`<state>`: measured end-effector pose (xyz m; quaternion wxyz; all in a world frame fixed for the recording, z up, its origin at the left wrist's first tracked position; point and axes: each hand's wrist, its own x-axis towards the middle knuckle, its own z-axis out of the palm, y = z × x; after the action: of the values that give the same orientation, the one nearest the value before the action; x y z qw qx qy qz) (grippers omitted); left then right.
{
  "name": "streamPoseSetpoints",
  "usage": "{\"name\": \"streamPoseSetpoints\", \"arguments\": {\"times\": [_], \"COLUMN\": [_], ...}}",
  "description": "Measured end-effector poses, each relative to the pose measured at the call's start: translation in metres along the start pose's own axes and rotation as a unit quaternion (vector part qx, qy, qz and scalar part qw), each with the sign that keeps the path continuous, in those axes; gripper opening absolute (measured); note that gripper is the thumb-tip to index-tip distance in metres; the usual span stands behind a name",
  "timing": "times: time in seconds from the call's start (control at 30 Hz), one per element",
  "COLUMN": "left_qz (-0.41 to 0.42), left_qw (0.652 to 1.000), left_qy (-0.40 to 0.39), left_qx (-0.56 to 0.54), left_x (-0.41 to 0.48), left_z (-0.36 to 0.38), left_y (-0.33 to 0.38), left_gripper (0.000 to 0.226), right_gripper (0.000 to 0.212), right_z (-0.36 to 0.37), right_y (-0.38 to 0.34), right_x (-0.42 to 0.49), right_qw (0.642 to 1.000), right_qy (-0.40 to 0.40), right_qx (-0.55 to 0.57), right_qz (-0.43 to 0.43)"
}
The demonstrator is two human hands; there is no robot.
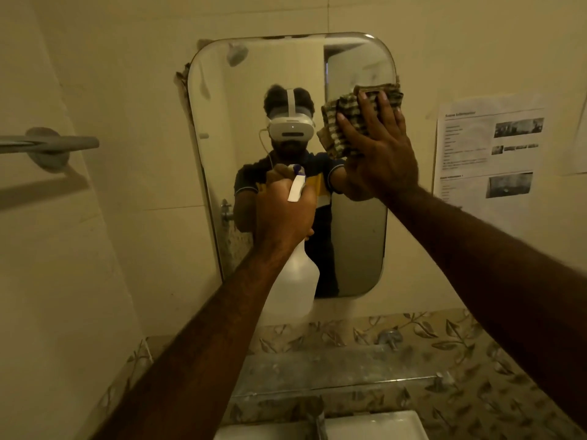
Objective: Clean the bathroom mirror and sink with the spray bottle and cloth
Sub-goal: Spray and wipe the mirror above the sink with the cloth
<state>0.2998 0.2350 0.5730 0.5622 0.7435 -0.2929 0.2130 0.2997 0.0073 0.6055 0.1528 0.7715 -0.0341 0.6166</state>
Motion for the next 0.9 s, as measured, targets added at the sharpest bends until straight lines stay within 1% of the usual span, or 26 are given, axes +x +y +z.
{"name": "streamPoseSetpoints", "arguments": {"times": [0.07,0.17,0.4,0.47,0.53,0.67,0.73,0.8,0.83,0.9], "left_qz": [-0.004,-0.021,-0.049,-0.059,-0.064,-0.076,-0.086,-0.088,-0.086,-0.086], "left_qw": [1.0,1.0,0.998,0.997,0.997,0.996,0.996,0.996,0.996,0.996], "left_qy": [-0.008,-0.019,-0.045,-0.051,-0.048,-0.033,-0.026,-0.013,-0.006,0.001], "left_qx": [0.003,-0.013,-0.005,-0.003,-0.001,0.013,0.019,0.024,0.027,0.026], "left_x": [-0.009,-0.021,-0.043,-0.05,-0.054,-0.056,-0.056,-0.056,-0.056,-0.057], "left_z": [0.003,0.008,0.012,0.011,0.009,-0.002,-0.01,-0.02,-0.025,-0.034], "left_y": [-0.006,-0.018,-0.041,-0.045,-0.05,-0.06,-0.065,-0.07,-0.072,-0.076], "left_gripper": [0.016,0.017,0.013,0.012,0.011,0.013,0.013,0.013,0.012,0.011], "right_gripper": [0.06,0.063,0.059,0.061,0.065,0.064,0.068,0.069,0.068,0.069], "right_z": [0.002,0.006,0.014,0.014,0.014,0.02,0.023,0.028,0.031,0.037], "right_y": [-0.003,-0.009,-0.033,-0.044,-0.061,-0.105,-0.129,-0.147,-0.153,-0.162], "right_x": [-0.022,-0.06,-0.144,-0.163,-0.174,-0.16,-0.147,-0.139,-0.138,-0.141], "right_qw": [1.0,0.999,0.995,0.991,0.981,0.944,0.924,0.915,0.918,0.933], "right_qy": [-0.013,-0.03,-0.089,-0.108,-0.12,-0.108,-0.103,-0.104,-0.106,-0.115], "right_qx": [0.003,0.012,0.04,0.053,0.069,0.105,0.112,0.117,0.117,0.118], "right_qz": [0.001,0.004,0.023,0.063,0.133,0.292,0.351,0.371,0.365,0.319]}}
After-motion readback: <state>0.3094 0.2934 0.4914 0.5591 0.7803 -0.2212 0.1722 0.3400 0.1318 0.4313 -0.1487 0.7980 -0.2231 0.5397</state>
